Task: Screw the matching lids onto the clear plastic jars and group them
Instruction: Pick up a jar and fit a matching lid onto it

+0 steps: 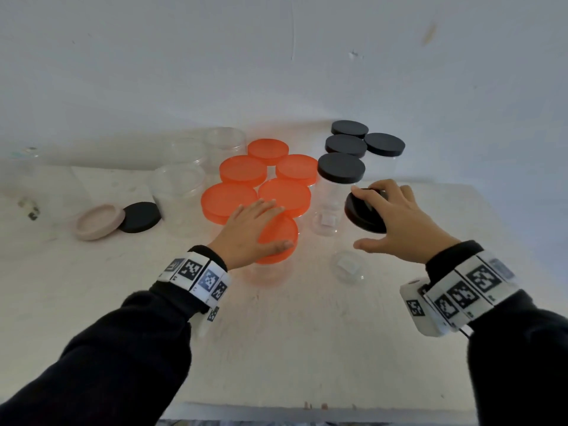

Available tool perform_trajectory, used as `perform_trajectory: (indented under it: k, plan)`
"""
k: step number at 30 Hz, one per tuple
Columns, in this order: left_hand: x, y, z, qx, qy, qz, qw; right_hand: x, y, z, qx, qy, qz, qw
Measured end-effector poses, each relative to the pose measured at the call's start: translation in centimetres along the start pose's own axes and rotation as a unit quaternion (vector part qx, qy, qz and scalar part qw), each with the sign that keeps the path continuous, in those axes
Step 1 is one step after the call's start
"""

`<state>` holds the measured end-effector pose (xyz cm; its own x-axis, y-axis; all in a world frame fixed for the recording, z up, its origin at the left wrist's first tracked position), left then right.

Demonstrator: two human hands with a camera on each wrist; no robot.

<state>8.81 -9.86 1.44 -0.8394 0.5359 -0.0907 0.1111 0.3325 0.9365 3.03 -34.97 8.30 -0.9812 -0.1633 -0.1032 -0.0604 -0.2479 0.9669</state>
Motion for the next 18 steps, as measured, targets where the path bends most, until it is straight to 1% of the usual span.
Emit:
perform_trajectory:
  k: [5,9,15,18]
  plan:
    - [0.0,-0.2,-0.1,-0.019,0.0,-0.005,1.0,-0.9,-1.2,-0.5,-0.01,-0.005,-0.052,0.999]
    - [0.1,-0.2,-0.2,-0.021,0.0,0.001,1.0,-1.5,-1.6,-0.5,0.004,0.042,-0.102,0.994]
    - [0.1,-0.1,-0.2,-0.024,-0.001,0.006,1.0,-2.1,-2.0,-0.5,0.035,0.055,-0.13,0.989]
    - [0.2,-0.1,-0.3,-0.02,-0.002,0.006,1.0,-1.9,-2.1,-0.2,0.055,0.047,-0.133,0.989]
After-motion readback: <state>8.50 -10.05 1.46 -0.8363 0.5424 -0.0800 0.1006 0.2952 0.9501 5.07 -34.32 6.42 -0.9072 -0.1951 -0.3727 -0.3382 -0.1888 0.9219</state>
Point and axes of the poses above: each hand's wrist, its own x-axis away from the middle knuckle, its own y-axis out of the back of the hand, z = x × y, the point moved 2 cm from there along -x, towards the middle knuckle, and after that the axes turned 2 degrees about -y, right-handed, at the moved point
